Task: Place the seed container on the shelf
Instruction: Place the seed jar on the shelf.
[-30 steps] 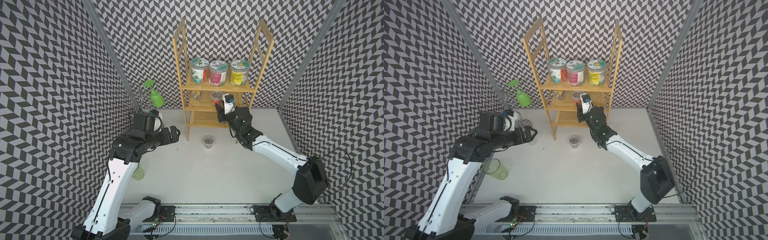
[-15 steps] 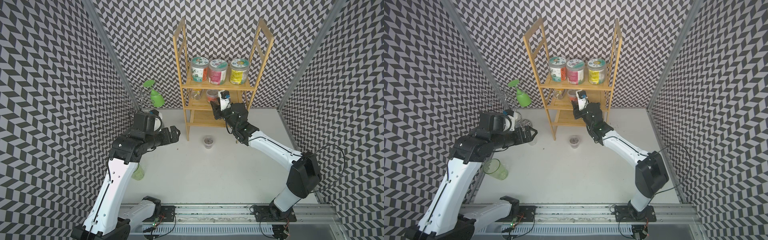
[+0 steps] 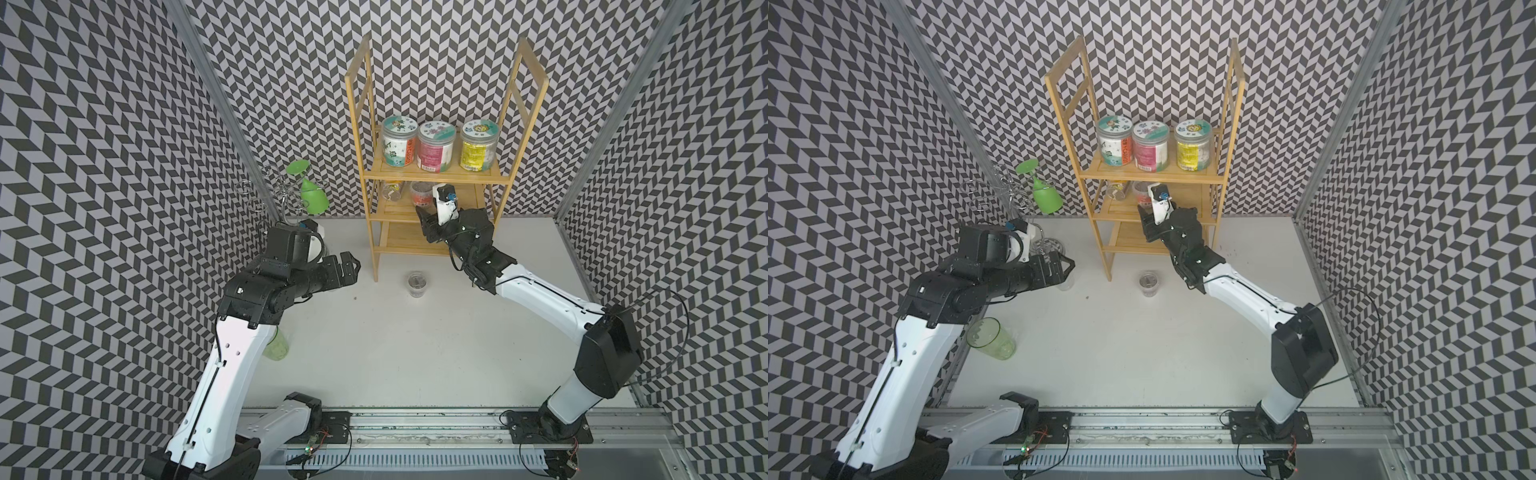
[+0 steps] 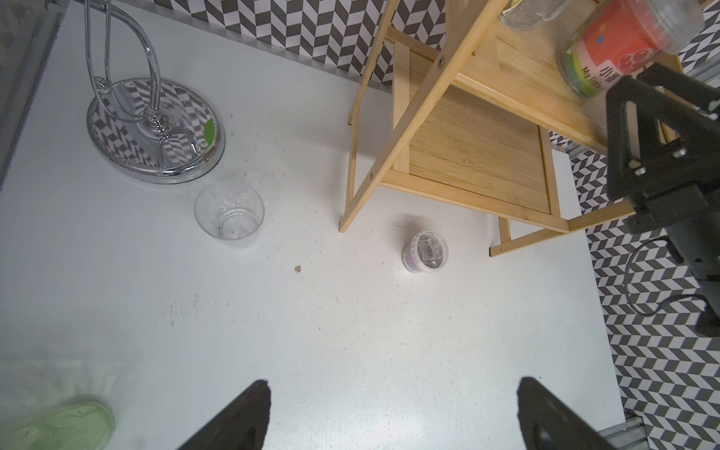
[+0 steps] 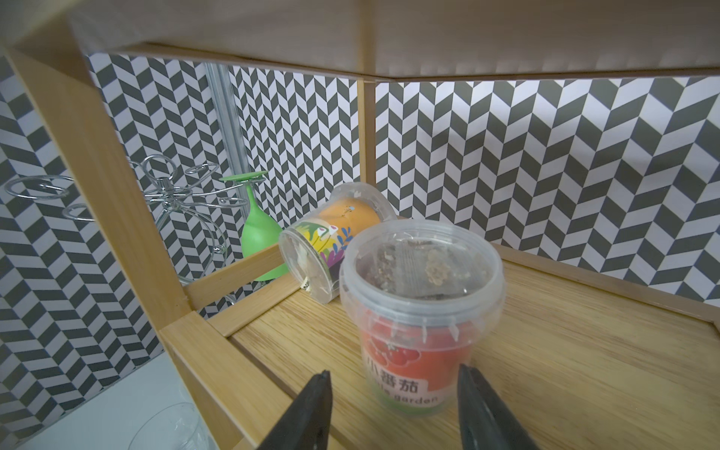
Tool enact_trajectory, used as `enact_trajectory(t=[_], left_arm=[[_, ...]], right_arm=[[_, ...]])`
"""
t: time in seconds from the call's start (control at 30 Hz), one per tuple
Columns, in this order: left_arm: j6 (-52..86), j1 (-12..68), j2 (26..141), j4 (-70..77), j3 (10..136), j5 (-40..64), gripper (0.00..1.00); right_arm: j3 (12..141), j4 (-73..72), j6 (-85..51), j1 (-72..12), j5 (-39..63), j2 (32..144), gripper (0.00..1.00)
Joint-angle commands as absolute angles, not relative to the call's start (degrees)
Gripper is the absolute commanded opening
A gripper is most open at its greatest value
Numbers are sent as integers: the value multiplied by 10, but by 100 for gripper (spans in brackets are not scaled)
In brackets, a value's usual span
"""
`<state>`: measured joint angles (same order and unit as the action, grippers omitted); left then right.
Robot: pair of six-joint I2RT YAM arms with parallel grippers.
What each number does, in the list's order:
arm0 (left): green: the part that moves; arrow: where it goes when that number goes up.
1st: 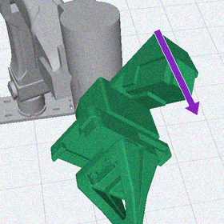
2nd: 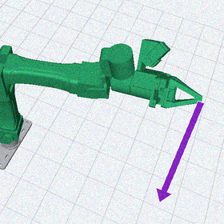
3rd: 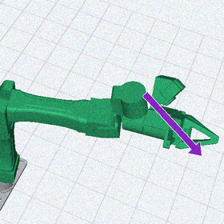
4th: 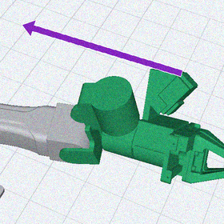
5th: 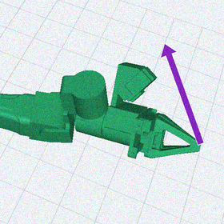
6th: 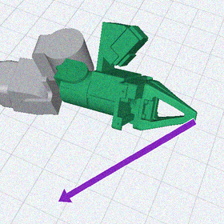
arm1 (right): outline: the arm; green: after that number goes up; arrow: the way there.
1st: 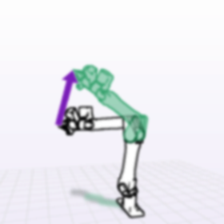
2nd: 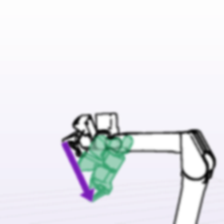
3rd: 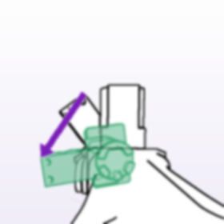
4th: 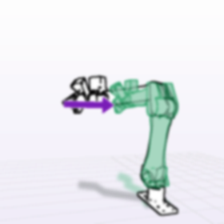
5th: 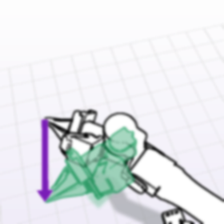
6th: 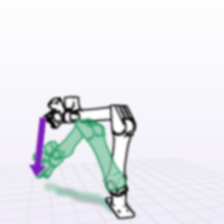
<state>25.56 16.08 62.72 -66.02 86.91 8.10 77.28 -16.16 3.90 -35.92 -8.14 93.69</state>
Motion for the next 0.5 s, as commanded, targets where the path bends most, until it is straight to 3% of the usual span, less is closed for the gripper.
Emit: enact_trajectory(t=[0.0,0.47], left_arm=[[254,157,618,-652,880,70,99],[241,171,631,-657,874,54,96]], right_arm=[[740,-177,50,-365,-102,887,57],[562,-122,75,-407,-115,644,60]])
